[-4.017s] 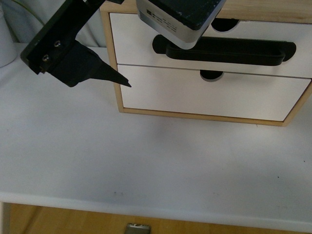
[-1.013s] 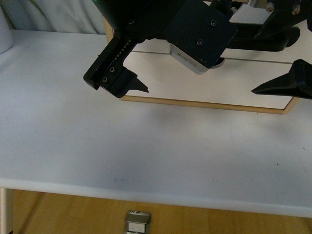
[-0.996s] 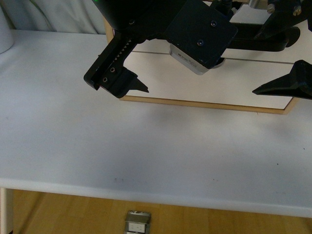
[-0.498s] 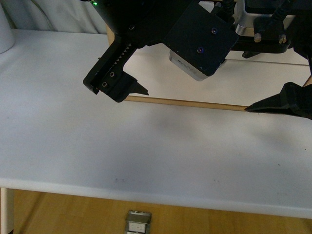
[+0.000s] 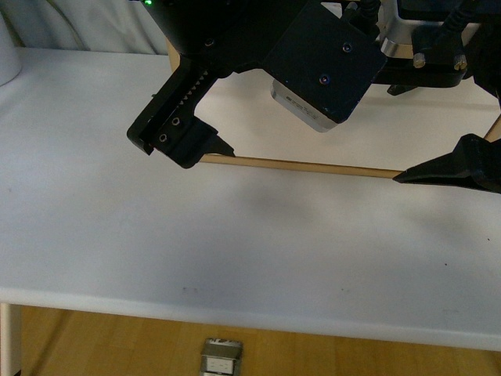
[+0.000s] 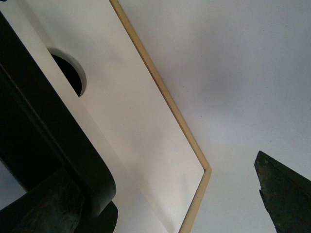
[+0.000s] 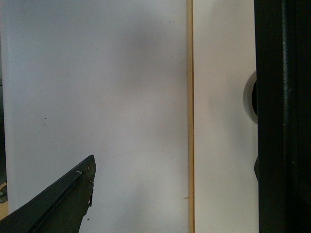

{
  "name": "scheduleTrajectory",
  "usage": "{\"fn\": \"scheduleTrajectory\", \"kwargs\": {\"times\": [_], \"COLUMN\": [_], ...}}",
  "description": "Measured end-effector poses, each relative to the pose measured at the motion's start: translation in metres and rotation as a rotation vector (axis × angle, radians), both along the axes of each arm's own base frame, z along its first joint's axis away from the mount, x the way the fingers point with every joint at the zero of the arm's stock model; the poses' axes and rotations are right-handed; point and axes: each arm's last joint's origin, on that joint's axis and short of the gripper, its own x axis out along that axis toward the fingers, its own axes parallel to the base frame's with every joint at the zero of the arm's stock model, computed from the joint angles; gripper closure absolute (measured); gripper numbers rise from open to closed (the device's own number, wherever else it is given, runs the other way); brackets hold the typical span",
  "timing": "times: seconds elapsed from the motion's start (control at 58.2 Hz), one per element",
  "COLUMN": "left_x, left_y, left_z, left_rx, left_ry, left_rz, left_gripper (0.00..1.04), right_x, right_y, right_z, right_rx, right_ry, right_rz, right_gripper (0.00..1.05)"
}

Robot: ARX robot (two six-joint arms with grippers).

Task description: Pull drawer

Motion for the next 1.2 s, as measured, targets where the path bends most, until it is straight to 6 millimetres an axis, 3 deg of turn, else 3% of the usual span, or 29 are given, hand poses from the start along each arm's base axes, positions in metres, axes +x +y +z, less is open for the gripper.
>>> {"fn": "scheduleTrajectory", "kwargs": {"times": [0.446, 0.961, 1.202], "left_x": [-0.028, -0.074, -0.085], "left_y": [0.01, 0.032, 0.036], "left_z": [-0.002, -0.001, -0.001], "left_rx": [0.021, 0.031, 0.036], "left_ry": [0.018, 0.002, -0.008], "left_rz": [-0.026, -0.105, -0.128], "left_gripper": [0.06, 0.06, 0.06], "right_x": [-0.029, -0.08, -0.091], "right_y": [0.0, 0.008, 0.01], "right_z": [0.001, 0.004, 0.005], "right_rx": [0.008, 0.027, 0.032], "right_ry": [0.038, 0.08, 0.085], "right_rz": [0.026, 0.052, 0.052], "right_gripper": [0.09, 0.09, 0.09]}}
